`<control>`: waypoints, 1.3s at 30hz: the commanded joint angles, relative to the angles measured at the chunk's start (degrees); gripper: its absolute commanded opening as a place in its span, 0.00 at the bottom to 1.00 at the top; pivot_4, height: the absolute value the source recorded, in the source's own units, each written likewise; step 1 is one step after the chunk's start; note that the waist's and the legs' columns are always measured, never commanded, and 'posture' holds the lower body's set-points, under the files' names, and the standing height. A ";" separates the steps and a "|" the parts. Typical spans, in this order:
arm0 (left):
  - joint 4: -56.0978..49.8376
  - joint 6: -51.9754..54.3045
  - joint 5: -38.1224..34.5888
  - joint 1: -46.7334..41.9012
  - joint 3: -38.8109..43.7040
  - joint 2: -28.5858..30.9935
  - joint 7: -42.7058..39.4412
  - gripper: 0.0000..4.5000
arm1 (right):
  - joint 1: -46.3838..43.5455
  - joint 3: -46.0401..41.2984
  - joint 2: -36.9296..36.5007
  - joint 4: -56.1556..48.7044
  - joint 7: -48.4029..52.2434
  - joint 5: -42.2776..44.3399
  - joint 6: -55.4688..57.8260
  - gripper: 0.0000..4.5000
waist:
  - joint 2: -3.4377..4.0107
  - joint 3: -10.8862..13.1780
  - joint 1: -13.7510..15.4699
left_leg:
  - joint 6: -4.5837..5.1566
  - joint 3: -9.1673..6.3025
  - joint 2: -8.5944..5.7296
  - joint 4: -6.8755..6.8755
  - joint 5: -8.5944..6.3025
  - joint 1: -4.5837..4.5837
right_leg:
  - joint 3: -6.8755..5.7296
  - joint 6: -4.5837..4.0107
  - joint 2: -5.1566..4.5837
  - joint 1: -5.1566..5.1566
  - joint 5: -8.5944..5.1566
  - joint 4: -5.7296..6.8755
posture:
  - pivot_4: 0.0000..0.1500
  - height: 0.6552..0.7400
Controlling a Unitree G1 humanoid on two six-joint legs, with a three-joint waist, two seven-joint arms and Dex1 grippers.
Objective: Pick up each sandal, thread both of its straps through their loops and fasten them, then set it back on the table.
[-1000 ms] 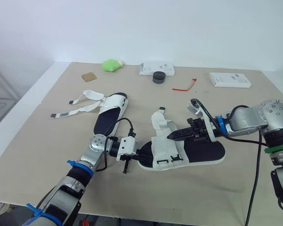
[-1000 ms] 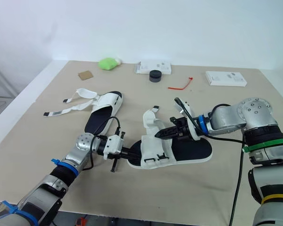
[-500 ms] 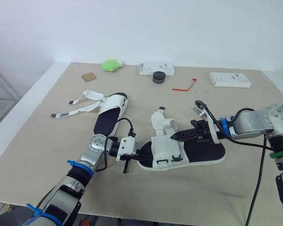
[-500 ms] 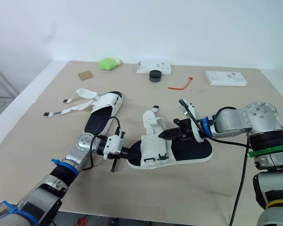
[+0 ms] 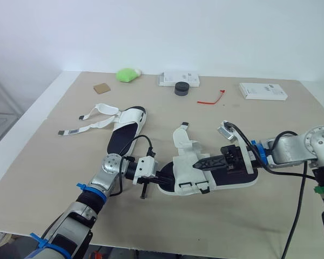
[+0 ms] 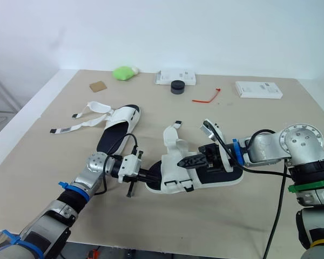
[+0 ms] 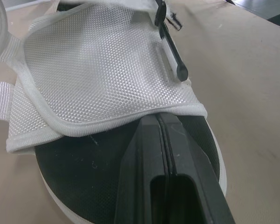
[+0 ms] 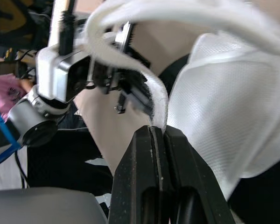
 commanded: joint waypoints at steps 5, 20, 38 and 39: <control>9.54 3.78 8.63 4.62 -5.12 2.63 -0.32 0.00 | 6.06 -1.50 -1.25 -15.66 8.71 -19.09 -1.91 0.04 | -0.03 -0.05 0.00 | -0.03 -0.02 0.00 -0.03 -0.02 0.00 | -0.25 0.09 -0.04 0.00 -0.05 -0.01 | 1.00 1.00; 8.55 4.70 8.40 4.25 -5.17 2.54 -0.94 0.00 | 10.24 -7.84 -3.95 -20.88 28.91 -30.50 -3.56 0.50 | -0.07 -0.12 -0.03 | -0.11 -0.07 0.01 -0.07 -0.07 0.01 | -1.28 0.15 -0.33 0.05 -0.09 -0.02 | 1.00 1.00; 8.76 4.71 8.43 4.02 -5.33 2.38 -1.15 0.00 | 34.32 -22.46 -11.30 -33.26 48.01 -42.56 -16.59 0.79 | -0.10 0.00 0.03 | -0.29 0.02 -0.03 -0.04 -0.17 0.02 | -1.61 0.35 -0.43 0.15 -0.18 -0.03 | 1.00 1.00; 8.66 4.78 8.40 4.01 -5.34 2.39 -1.19 0.00 | 35.21 -21.89 -10.58 -33.79 47.76 -43.88 -17.67 0.79 | -0.10 0.00 0.02 | -0.29 0.03 -0.05 -0.04 -0.17 0.02 | -1.61 0.37 -0.45 0.15 -0.17 -0.03 | 1.00 1.00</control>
